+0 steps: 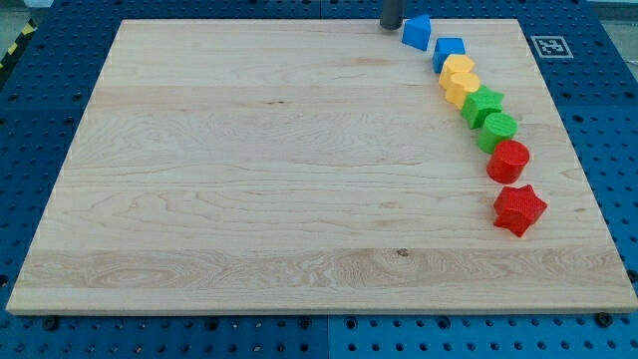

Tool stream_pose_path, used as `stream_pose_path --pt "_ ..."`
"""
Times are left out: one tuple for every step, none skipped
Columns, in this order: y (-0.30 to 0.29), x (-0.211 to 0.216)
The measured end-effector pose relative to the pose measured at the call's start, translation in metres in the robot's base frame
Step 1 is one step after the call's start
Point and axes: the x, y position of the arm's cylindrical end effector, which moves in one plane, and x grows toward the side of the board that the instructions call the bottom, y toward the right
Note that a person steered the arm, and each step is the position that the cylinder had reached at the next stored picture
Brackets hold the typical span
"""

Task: Move the blue triangle above the blue cube

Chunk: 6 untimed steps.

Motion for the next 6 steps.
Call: stream_pose_path --pt "0.000 0.011" --pt "0.005 0.019" --pt "0.022 0.023" --pt "0.042 0.027" --pt "0.049 0.028" --pt "0.048 0.028"
